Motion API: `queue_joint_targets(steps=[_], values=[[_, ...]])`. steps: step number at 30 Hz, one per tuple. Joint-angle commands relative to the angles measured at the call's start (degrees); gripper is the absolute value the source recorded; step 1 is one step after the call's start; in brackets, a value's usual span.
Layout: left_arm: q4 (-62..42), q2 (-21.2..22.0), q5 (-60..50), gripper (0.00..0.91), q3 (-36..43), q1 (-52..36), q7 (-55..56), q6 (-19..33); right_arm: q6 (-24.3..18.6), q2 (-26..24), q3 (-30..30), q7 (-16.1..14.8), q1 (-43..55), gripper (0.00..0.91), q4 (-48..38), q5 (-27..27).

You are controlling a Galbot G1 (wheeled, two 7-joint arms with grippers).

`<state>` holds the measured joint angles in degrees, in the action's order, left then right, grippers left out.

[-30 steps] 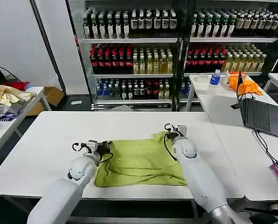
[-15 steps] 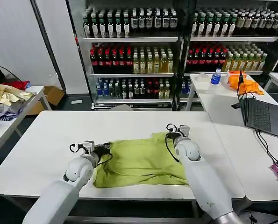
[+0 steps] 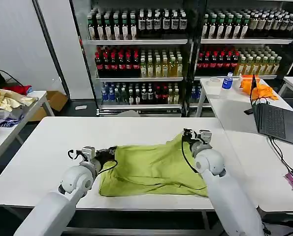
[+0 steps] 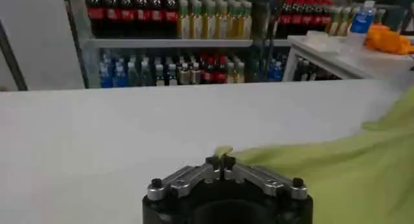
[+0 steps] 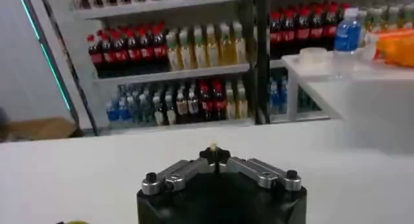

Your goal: Fold and organize the clothes.

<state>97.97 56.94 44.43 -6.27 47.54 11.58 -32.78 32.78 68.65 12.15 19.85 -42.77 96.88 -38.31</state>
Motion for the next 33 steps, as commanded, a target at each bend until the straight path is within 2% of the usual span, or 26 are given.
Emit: queue_joint_targets(steps=[1, 8, 14, 21, 33], values=[[9.3, -4.7, 2.0, 0.010, -1.4, 5.3, -0.1, -0.2, 0.1, -5.0, 2.5, 0.3, -7.6, 0.000, 12.8, -1.0], [12.8, -6.1, -0.1, 0.020, -2.4, 12.8, -0.5, -0.2, 0.3, -5.9, 3.5, 0.9, -14.9, 0.000, 19.2, -0.2], [13.5, -6.1, -1.9, 0.020, -3.4, 16.8, -0.9, -0.2, 0.2, -6.3, 5.3, 0.7, -20.7, 0.000, 21.3, 0.9], [12.2, -5.3, -5.0, 0.020, -3.2, 18.1, -1.8, -0.2, 0.3, -5.7, 6.5, 0.8, -24.3, 0.000, 19.3, 2.0], [8.4, -4.2, -7.5, 0.020, -2.4, 16.7, -1.9, 0.0, 0.4, -2.7, 4.9, 2.3, -24.1, 0.000, 13.5, 4.0]])
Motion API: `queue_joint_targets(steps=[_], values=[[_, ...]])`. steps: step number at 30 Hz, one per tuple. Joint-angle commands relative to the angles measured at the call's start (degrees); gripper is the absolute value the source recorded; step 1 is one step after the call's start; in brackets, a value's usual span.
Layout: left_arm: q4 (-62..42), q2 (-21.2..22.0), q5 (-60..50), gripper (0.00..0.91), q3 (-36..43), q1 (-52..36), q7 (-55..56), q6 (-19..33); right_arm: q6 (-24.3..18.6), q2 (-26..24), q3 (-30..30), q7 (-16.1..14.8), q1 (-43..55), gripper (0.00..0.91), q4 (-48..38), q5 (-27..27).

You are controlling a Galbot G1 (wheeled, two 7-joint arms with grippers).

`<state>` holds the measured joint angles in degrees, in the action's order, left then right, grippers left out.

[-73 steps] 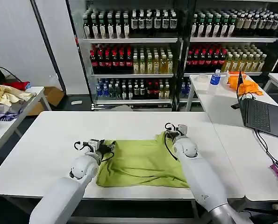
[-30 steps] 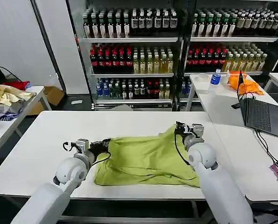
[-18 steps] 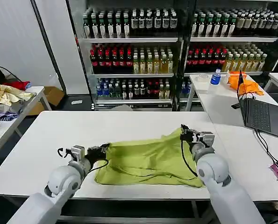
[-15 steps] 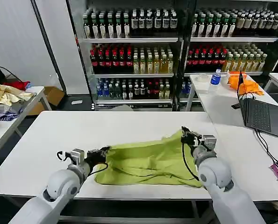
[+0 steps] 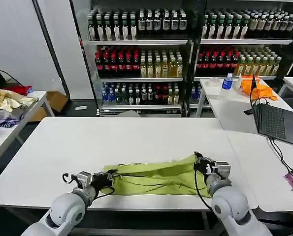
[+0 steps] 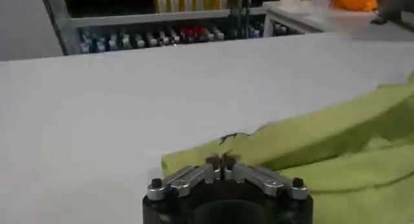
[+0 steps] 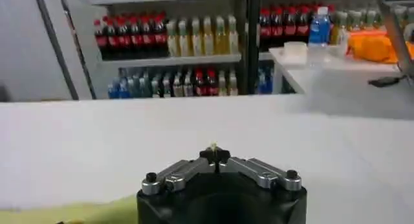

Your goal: Fold and organize the clothes.

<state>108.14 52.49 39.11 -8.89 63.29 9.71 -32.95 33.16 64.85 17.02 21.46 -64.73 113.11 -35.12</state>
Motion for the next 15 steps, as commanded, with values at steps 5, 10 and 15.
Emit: queue_joint_targets(steps=[5, 10, 15], values=[[-3.4, 1.5, -3.1, 0.040, 0.9, -0.2, 0.1, 0.4, 0.0, 2.8, -0.5, 1.3, -1.1, 0.000, -5.1, 1.6], [-4.2, 3.2, -3.7, 0.333, 1.2, -1.2, 0.7, 2.0, 0.0, 3.7, -0.8, 2.5, -0.4, 0.242, -6.6, 3.1], [-3.7, 4.1, -3.7, 0.907, 1.1, -1.3, 1.1, 3.3, 0.0, 4.0, -0.8, 2.0, -1.2, 0.907, -5.3, 6.1]])
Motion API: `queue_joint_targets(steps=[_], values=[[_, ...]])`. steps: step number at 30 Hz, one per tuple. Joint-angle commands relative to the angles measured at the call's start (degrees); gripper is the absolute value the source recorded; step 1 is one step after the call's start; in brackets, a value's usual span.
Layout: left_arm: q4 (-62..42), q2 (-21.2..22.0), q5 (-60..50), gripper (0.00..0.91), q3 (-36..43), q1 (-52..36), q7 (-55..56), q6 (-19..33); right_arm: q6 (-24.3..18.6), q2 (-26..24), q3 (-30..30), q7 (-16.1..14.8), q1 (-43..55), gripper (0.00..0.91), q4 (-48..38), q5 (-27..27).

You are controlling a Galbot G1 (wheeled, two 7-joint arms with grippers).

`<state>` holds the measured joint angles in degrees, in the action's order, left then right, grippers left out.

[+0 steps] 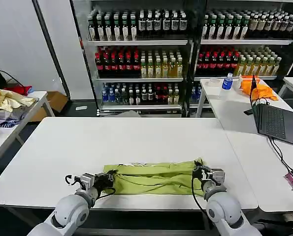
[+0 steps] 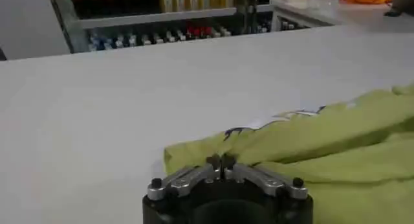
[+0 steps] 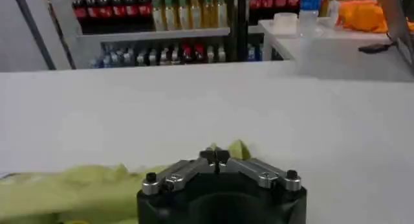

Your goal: Fold and organize the clothes.

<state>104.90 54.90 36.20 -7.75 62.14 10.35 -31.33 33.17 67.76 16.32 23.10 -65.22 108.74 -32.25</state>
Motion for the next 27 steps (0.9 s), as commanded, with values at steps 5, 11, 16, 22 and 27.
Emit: queue_joint_targets(steps=[5, 11, 16, 22, 27], values=[[3.1, 1.5, -1.2, 0.907, -1.2, 1.5, 1.1, 2.1, -0.1, 0.9, 0.8, 0.1, -2.5, 0.907, 3.0, 4.9], [5.5, 2.3, -1.4, 0.907, -3.3, 4.1, 4.5, 1.7, -0.1, 0.7, 2.9, 0.3, -5.6, 0.907, 8.8, 6.1], [5.1, 5.3, -1.4, 0.907, -4.1, 6.5, 8.3, 1.0, -0.1, 1.1, 4.7, 0.3, -8.7, 0.907, 12.1, 7.3], [1.5, 8.4, 0.1, 0.907, -3.6, 5.2, 10.5, 0.0, -0.3, 1.7, 5.6, 0.3, -10.8, 0.907, 13.2, 7.9], [0.6, 9.5, 2.7, 0.907, -3.6, 4.7, 11.4, -0.9, -0.3, 2.0, 5.8, 0.4, -11.5, 0.907, 13.5, 8.0]])
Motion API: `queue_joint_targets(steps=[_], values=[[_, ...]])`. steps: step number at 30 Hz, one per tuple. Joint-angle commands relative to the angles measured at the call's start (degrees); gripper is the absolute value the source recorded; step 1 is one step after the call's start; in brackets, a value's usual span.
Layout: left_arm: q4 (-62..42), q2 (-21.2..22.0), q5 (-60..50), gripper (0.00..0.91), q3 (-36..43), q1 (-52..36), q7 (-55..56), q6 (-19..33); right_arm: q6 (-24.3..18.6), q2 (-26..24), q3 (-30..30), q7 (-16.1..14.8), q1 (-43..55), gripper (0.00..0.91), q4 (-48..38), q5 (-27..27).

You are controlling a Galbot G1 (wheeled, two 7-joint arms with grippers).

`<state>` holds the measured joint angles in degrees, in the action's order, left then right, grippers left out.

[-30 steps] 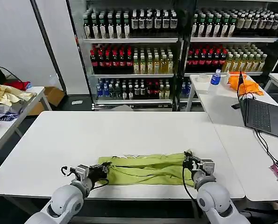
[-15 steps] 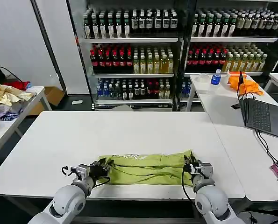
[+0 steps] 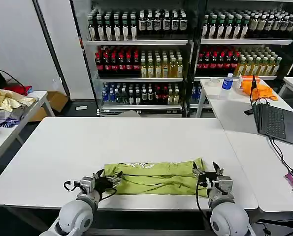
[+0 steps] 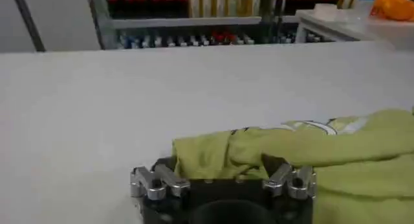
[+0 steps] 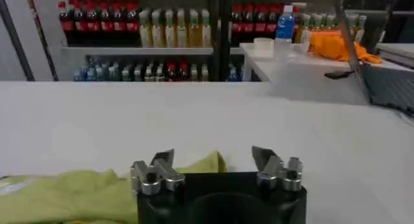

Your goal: Fold and organize the clothes.

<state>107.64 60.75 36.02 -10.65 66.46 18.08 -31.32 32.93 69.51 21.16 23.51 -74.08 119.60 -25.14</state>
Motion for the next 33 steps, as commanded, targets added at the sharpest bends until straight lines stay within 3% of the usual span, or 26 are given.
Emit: queue_joint_targets(steps=[1, 2, 4, 6, 23, 33], values=[[-2.1, 3.8, 3.3, 0.907, -0.8, 0.4, 3.7, -1.0, 0.0, 0.3, 0.9, 0.0, -2.8, 0.907, 2.7, 0.9], [-2.1, 3.8, 3.7, 0.887, -0.8, 0.5, 3.7, -1.0, -0.1, 0.4, 1.0, 0.0, -2.9, 0.907, 2.8, 0.8], [-2.2, 4.0, 4.2, 0.171, -0.9, 0.6, 3.5, -0.9, -0.1, 0.5, 1.0, 0.0, -3.0, 0.907, 2.8, 0.8], [-2.4, 4.2, 4.9, 0.020, -0.9, 0.7, 3.4, -0.8, -0.1, 0.6, 0.9, 0.1, -3.1, 0.907, 2.8, 0.8], [-2.9, 5.3, 9.4, 0.020, -2.5, 2.4, 1.9, -0.8, -0.1, 0.6, 1.1, 0.3, -3.3, 0.907, 3.0, 0.7], [-1.3, 1.9, 13.5, 0.020, -7.6, 2.2, 1.6, -1.0, -0.3, 0.6, 1.5, 0.4, -3.3, 0.907, 3.2, 0.7]])
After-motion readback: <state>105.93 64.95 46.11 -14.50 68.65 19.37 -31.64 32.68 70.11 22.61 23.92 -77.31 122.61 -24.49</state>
